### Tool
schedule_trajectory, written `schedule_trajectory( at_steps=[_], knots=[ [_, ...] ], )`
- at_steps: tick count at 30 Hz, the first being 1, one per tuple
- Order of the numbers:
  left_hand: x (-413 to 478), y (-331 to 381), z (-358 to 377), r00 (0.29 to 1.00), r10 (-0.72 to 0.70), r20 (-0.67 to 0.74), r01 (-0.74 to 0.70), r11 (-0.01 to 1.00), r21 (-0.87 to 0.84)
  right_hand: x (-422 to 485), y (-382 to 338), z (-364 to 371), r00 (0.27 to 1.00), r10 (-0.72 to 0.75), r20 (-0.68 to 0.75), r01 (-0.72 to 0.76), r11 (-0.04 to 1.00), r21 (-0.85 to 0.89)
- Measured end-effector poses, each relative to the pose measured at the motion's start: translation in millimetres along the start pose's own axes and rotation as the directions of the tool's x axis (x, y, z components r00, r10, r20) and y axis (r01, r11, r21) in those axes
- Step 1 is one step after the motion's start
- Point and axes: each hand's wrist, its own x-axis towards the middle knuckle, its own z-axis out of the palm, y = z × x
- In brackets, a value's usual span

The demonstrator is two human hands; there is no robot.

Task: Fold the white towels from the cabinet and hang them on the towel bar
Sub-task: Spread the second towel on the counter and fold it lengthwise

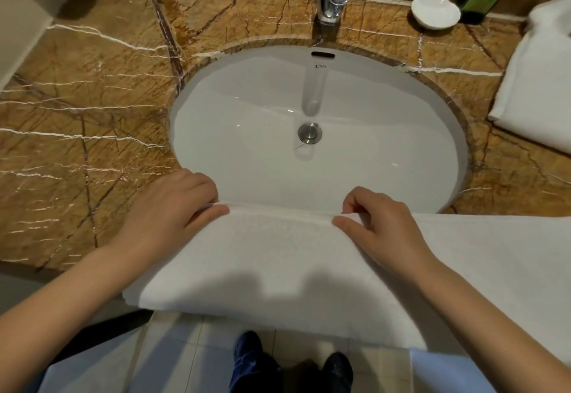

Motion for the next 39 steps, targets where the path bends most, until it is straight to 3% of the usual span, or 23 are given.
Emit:
schedule_trajectory(
  at_steps=[4, 7, 10, 13, 15, 18, 22, 24, 27, 29, 39],
  knots=[
    [3.1, 9.6, -1.1, 0.992, 0.004, -0.123, 0.012, 0.992, 0.123, -5.1, -4.3, 11.2, 0.990, -0.041, -0.137, 0.012, 0.978, -0.207],
    [-0.3, 25.8, -3.7, 0.967, -0.020, -0.256, 0.066, 0.983, 0.172, -5.9, -5.1, 14.9, 0.975, -0.067, -0.214, 0.013, 0.970, -0.243],
    [-11.9, 59.0, 5.8, 0.994, -0.033, -0.105, 0.037, 0.999, 0.035, -6.5, -3.3, 16.2, 0.968, -0.098, -0.232, 0.033, 0.963, -0.266],
    [-20.6, 75.7, 17.9, 0.985, -0.015, 0.172, 0.002, 0.997, 0.079, -3.9, 0.5, 12.2, 0.963, -0.139, -0.233, 0.048, 0.932, -0.358],
    [-19.3, 71.5, 20.2, 0.968, -0.037, 0.247, 0.011, 0.994, 0.107, 2.8, 2.1, 7.3, 0.959, -0.139, -0.246, 0.035, 0.923, -0.384],
    [-17.4, 67.6, 22.3, 0.964, -0.037, 0.264, 0.000, 0.990, 0.138, 12.9, 0.5, 3.0, 0.974, -0.082, -0.212, -0.015, 0.908, -0.418],
    [-17.8, 70.5, 20.6, 0.962, -0.060, 0.267, 0.023, 0.990, 0.137, -18.8, -18.0, 14.6, 0.939, -0.079, -0.335, -0.037, 0.945, -0.325],
    [-19.7, 67.2, 19.7, 0.966, -0.059, 0.253, 0.023, 0.989, 0.145, -51.9, -17.6, 27.9, 0.958, -0.088, -0.272, -0.006, 0.945, -0.328],
    [-25.9, 59.3, 18.2, 0.966, -0.035, 0.256, -0.003, 0.989, 0.147, -85.3, 4.6, 28.5, 0.986, 0.099, -0.135, -0.144, 0.912, -0.384],
    [-29.4, 54.5, 17.4, 0.964, -0.014, 0.264, -0.026, 0.988, 0.149, -93.0, 24.6, 19.1, 0.983, 0.139, -0.121, -0.177, 0.891, -0.419],
    [-30.4, 57.7, 13.3, 0.981, -0.017, 0.194, 0.009, 0.999, 0.041, -101.0, 84.0, -33.1, 0.907, 0.338, -0.251, -0.409, 0.847, -0.339]
  ],
)
